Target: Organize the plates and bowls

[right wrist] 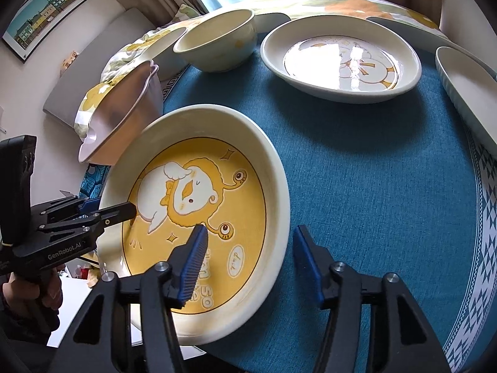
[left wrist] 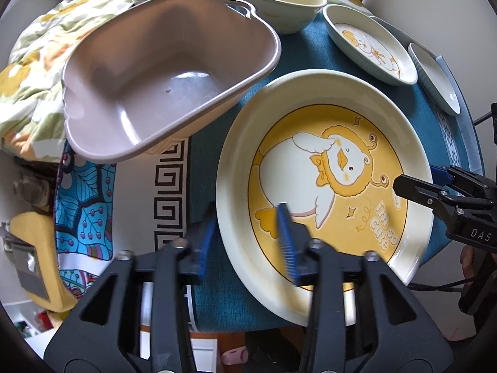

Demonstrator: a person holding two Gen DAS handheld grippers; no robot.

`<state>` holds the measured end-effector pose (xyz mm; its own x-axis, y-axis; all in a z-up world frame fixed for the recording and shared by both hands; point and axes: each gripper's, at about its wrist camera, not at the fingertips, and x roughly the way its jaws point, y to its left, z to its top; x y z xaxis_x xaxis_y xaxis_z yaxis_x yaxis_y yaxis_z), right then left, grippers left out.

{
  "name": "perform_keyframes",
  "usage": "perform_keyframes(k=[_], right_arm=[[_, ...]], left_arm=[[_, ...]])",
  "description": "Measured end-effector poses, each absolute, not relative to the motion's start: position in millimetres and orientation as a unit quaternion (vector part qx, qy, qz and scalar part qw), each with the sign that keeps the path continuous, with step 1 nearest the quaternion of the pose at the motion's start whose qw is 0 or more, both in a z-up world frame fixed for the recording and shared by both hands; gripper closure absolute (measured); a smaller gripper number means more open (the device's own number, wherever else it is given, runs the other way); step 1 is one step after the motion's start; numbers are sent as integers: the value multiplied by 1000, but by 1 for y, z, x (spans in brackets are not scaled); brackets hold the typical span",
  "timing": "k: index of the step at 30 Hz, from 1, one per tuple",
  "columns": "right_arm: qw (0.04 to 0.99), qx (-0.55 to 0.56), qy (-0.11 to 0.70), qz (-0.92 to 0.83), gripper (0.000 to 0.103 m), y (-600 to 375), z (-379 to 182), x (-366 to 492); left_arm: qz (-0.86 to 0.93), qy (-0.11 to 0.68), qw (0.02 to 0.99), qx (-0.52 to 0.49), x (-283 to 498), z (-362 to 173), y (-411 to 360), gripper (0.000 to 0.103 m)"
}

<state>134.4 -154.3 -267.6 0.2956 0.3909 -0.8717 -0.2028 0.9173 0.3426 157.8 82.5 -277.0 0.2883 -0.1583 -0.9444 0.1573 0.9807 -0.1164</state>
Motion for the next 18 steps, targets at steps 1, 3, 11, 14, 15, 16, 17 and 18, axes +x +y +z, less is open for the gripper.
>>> perform_keyframes(k=[1, 3, 11, 14, 15, 16, 17, 18], right_arm=[[801, 83, 564, 184, 50, -154, -268, 135], [802, 82, 562, 183, 50, -154, -268, 135], [808, 84, 558, 171, 50, -159, -252, 128], [819, 93, 541, 168, 50, -172, -232, 120], [822, 99, 535, 167, 50, -178, -225, 118], [825, 107, 530, 167, 50, -186, -218, 115], [827, 115, 525, 166, 50, -194, -211, 112], [832, 119, 517, 164, 50, -202, -203, 109]], left_arm=[[-96, 585, 806, 3, 156, -277, 84, 32], [-93, 572, 815, 8, 154, -273, 83, 16], [-91, 552, 829, 13, 146, -248, 83, 16], [-95, 530, 843, 22, 139, -222, 73, 16], [-98, 523, 847, 22, 138, -212, 68, 17], [-101, 514, 852, 23, 136, -201, 61, 16], [-105, 504, 857, 24, 134, -189, 53, 16], [-110, 494, 862, 26, 132, -177, 44, 16]])
